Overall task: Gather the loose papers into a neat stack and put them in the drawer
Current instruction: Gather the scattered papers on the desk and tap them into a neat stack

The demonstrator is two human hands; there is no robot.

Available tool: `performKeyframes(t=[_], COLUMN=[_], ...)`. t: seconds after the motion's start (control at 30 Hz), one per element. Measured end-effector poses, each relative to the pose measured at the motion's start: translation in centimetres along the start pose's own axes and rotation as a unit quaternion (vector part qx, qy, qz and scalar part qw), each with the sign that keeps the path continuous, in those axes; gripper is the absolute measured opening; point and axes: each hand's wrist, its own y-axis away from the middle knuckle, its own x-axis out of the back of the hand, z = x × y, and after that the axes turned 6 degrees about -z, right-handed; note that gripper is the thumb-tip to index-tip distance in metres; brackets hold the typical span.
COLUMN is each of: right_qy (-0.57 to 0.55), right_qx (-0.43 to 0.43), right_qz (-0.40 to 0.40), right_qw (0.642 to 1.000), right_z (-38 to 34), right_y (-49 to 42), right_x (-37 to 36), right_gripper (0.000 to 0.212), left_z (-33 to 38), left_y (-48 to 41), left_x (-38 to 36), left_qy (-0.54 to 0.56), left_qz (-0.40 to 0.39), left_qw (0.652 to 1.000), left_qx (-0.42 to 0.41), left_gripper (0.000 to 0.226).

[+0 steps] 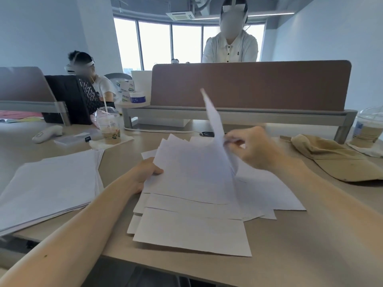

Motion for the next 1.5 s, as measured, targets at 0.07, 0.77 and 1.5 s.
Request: performKeyframes(t=[0.07,0.77,1.5], right_qy=[0.019,-0.138,-0.392], right_qx=[0.037,-0.221,-0.585], right_qz=[-0.085,-0.068,0.049], right_qw=[0.995,0.963,0.708], right_z=[-1.5,0.0,8.7], right_y=[0.4,4.0,-1.0], right_x=[-1.0,-4.4,-6.6], right_gripper=[0.014,0.022,0.009], left_z=[-0.2,-0.8,-1.8], left_y=[-0.2,-2.8,-4.2], left_x=[0.1,0.9,1.5], left_qy=[0.013,-0.088,-0.045], left_qz=[0.025,0.063,0.043], left_qw=[1.0,0.994,0.997], left_qx=[-0.013,-0.019,-0.036], left_gripper=[0.031,0.055,0.051])
